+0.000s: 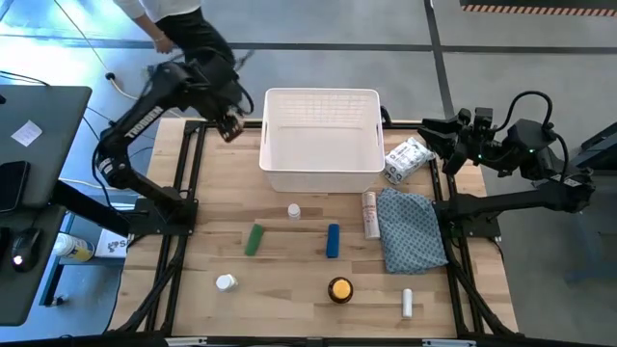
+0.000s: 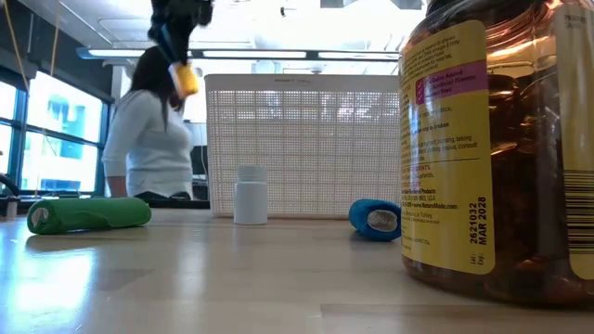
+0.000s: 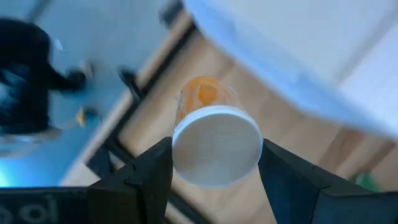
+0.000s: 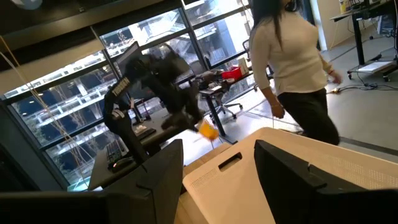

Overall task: Pick & place medical supplies in basket/bin
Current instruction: Put the orange medicine bottle into the white bin

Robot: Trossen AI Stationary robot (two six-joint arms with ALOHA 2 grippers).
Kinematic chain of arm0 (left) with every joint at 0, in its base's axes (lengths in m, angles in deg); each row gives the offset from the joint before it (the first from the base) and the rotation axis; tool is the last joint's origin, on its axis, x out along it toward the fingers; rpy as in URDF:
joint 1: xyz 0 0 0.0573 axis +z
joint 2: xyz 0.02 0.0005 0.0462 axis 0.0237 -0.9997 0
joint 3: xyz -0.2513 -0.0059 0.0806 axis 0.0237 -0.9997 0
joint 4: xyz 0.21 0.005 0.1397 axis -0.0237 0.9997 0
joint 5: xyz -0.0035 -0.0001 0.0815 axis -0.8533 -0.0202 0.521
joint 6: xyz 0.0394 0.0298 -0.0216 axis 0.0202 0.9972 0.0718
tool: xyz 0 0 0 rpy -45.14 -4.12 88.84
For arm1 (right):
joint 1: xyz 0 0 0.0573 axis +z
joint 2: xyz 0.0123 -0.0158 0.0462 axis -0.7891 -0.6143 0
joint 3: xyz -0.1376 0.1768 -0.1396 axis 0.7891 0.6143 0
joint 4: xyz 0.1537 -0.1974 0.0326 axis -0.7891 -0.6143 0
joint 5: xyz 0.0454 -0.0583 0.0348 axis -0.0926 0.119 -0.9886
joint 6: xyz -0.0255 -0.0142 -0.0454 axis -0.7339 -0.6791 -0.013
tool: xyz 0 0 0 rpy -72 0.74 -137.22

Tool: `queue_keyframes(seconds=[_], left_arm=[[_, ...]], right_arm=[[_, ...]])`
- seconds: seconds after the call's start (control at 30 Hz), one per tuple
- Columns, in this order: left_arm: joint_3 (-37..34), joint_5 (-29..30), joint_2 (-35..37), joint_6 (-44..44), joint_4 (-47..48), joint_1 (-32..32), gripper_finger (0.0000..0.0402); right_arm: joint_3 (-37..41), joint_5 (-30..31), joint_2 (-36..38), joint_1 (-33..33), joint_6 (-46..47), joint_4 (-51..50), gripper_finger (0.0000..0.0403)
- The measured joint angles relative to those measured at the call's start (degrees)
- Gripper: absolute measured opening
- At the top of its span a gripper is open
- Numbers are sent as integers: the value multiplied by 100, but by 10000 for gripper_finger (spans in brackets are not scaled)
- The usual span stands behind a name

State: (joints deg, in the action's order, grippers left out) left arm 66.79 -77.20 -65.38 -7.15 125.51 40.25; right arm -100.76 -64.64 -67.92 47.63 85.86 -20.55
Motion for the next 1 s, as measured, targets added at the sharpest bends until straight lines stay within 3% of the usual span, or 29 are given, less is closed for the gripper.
queue_keyframes(seconds=[0.2, 0.57, 1.0], left_arm=[[803, -518, 7, -2, -678, 0, 252], [822, -872, -659, 24, -1434, -191, 248], [818, -713, -1915, 555, -1791, -384, 256]], right_arm=[[0, 0, 0, 0, 0, 0, 189], [0, 0, 0, 2, 220, -1, 189], [-2, 0, -104, 2, 323, -48, 189]])
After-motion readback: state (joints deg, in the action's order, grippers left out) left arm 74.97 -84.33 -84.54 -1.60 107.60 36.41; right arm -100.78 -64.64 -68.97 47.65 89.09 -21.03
